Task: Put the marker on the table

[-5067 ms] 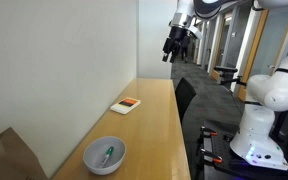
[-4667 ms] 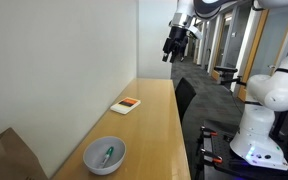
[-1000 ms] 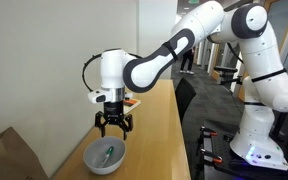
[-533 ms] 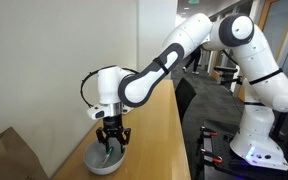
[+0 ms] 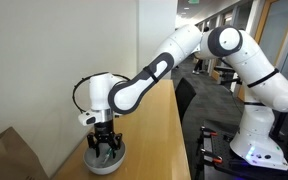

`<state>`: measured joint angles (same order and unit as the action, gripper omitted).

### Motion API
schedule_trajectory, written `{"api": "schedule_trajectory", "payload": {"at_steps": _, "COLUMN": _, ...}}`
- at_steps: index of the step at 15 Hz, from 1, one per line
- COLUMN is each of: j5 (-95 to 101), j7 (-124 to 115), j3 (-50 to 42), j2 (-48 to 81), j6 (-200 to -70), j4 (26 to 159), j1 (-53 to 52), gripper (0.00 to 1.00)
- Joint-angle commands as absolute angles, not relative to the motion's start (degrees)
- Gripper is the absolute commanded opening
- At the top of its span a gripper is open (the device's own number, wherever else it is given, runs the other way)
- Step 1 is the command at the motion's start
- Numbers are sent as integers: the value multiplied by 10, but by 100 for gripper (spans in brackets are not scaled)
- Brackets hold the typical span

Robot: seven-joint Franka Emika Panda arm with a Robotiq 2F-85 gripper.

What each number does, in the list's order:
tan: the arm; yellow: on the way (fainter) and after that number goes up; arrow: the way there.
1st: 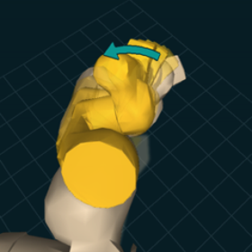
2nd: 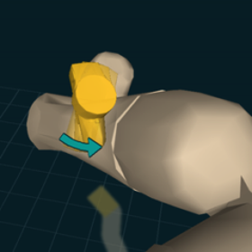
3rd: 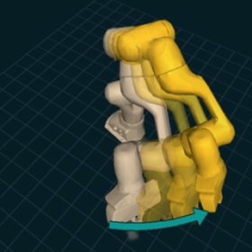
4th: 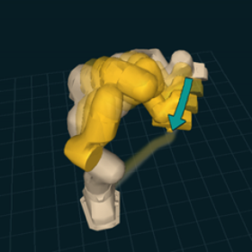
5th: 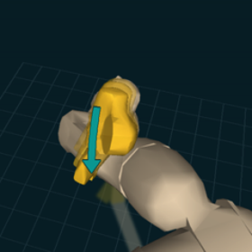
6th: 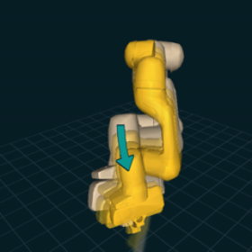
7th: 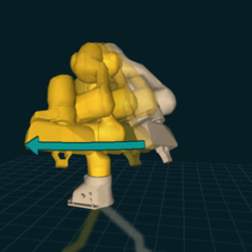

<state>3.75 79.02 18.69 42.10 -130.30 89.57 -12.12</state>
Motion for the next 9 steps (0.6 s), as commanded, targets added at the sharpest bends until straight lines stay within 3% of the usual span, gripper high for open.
{"api": "schedule_trajectory", "payload": {"at_steps": 1, "j5": 45, "j7": 805, "j3": 192, "j2": 452, "j6": -1271, "j4": 852, "j1": -121, "gripper": 43}}
{"api": "schedule_trajectory", "payload": {"at_steps": 6, "j5": 51, "j7": 796, "j3": 188, "j2": 454, "j6": -1264, "j4": 843, "j1": -124, "gripper": 5}}
{"api": "schedule_trajectory", "payload": {"at_steps": 9, "j5": 45, "j7": 784, "j3": 192, "j2": 425, "j6": -1248, "j4": 859, "j1": -125, "gripper": 6}}
